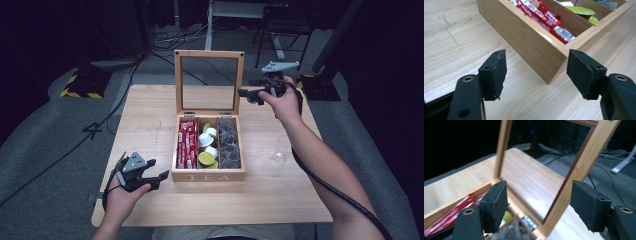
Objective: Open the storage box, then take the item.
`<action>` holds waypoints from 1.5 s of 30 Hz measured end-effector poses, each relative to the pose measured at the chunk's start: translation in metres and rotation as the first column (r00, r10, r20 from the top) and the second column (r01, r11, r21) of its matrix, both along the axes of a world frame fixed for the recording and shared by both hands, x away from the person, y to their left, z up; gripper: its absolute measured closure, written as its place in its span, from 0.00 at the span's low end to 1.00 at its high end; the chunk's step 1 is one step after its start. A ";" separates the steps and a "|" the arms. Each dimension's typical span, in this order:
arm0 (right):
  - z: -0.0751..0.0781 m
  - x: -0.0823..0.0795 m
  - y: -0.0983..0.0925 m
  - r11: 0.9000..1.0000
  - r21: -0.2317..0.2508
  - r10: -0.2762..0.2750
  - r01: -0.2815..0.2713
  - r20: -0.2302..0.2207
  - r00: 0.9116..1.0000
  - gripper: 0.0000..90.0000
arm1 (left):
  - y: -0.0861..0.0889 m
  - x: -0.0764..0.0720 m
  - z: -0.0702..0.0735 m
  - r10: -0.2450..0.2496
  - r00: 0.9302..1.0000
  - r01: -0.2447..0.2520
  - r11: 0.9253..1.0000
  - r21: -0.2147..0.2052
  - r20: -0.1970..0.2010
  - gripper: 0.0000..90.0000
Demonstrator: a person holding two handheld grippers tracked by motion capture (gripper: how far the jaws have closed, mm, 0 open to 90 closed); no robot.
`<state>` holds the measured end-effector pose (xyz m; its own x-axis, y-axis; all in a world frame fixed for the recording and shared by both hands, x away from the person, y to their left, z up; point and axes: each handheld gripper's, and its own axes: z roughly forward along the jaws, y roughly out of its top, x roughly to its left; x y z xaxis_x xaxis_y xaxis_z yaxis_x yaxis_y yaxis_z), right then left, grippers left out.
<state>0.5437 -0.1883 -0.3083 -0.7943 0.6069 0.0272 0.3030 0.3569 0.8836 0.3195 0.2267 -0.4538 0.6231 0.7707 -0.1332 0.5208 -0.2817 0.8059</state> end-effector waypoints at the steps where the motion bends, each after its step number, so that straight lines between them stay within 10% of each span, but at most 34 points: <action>1: 0.003 -0.011 -0.005 1.000 0.003 0.027 -0.027 -0.011 1.000 0.34 | 0.000 0.000 0.000 0.002 1.000 -0.002 1.000 0.000 -0.001 0.37; 14: -0.006 -0.058 -0.017 0.991 0.047 0.125 -0.123 -0.038 0.991 0.34 | -0.003 0.003 -0.002 -0.005 1.000 0.005 1.000 0.006 -0.007 0.36; 19: -0.025 -0.069 -0.009 0.990 -0.009 0.141 -0.141 -0.047 0.989 0.34 | -0.002 0.004 -0.003 0.000 1.000 0.000 1.000 0.021 -0.007 0.36; 45: -0.106 -0.054 0.041 0.965 -0.191 0.137 -0.181 -0.220 0.966 0.51 | 0.001 0.005 -0.020 0.015 0.998 -0.008 0.996 0.089 -0.067 0.35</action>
